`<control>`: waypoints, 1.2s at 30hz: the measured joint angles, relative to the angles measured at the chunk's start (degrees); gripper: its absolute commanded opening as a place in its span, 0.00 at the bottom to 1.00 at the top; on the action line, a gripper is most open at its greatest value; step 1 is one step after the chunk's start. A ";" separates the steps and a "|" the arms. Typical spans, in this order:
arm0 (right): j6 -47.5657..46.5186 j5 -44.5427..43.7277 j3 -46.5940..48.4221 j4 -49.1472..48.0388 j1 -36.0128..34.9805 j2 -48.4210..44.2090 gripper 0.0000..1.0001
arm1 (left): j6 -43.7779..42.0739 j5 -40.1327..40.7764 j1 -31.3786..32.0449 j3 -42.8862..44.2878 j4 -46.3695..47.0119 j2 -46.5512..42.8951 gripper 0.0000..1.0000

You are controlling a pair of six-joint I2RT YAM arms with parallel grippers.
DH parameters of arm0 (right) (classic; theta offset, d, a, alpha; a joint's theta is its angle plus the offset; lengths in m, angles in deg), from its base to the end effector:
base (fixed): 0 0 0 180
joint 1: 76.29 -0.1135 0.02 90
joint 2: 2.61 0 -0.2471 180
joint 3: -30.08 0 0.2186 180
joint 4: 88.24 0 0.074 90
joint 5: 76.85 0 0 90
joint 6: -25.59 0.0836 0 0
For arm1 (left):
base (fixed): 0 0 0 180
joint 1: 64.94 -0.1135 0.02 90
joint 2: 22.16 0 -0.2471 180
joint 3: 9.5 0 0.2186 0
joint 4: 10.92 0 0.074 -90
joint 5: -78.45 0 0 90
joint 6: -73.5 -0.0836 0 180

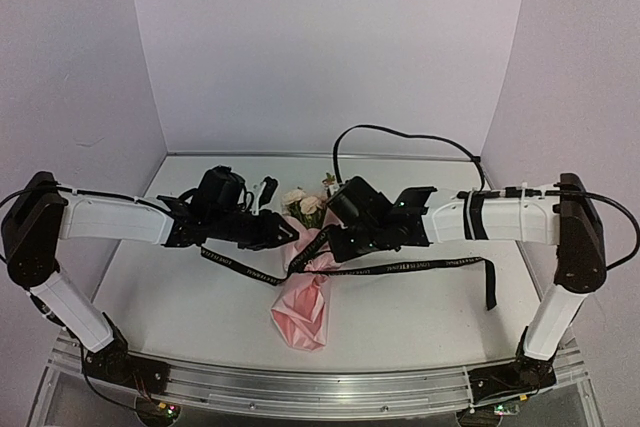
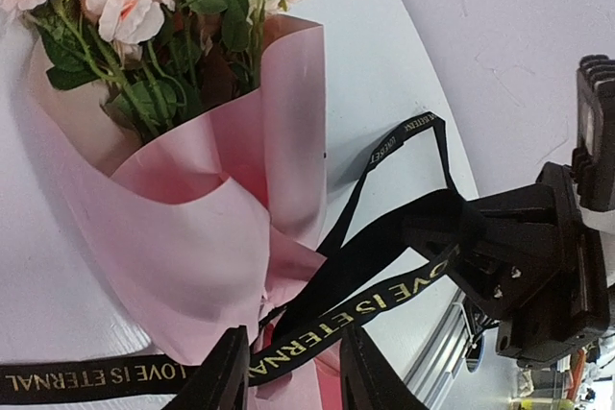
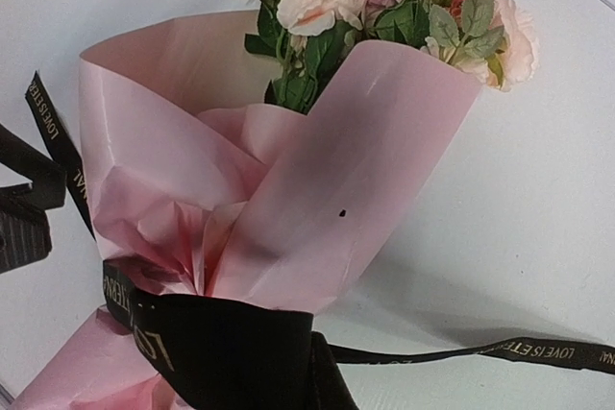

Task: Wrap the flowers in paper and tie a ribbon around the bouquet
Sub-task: Place the left side of the half-tied ribbon on the folded bouquet.

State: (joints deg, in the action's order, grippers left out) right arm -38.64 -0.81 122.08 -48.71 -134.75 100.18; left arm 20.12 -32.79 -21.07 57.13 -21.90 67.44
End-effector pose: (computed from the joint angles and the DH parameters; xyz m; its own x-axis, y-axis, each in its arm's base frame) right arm 0.2204 0.3205 0.1942 -0.6871 -0.3129 -0.6557 -0.4973 0.8606 0.1104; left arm 0.2281 -0.2613 0.1904 -0.8377 0.0340 -0.5451 0.4522 0.6030 -0.6572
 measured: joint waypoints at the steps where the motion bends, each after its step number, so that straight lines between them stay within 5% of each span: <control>1: 0.31 0.30 0.01 0.35 0.13 0.00 0.00 | -0.23 -0.20 0.03 -0.02 0.19 0.00 0.29; 13: 2.57 4.52 0.20 2.60 1.31 0.12 0.11 | -4.87 -3.69 2.28 -0.05 1.42 4.94 0.26; 27: 7.50 10.03 -4.23 5.29 3.14 -4.67 0.74 | -6.41 -3.60 2.39 2.15 0.50 8.69 0.12; 36: 16.72 7.45 -15.47 12.81 11.63 -20.01 0.70 | -6.42 -3.60 2.48 2.56 -0.07 9.18 0.12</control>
State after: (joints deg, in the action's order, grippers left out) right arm -21.92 6.64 106.62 -35.90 -123.12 80.16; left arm 13.70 -36.39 -18.59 59.69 -21.97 76.62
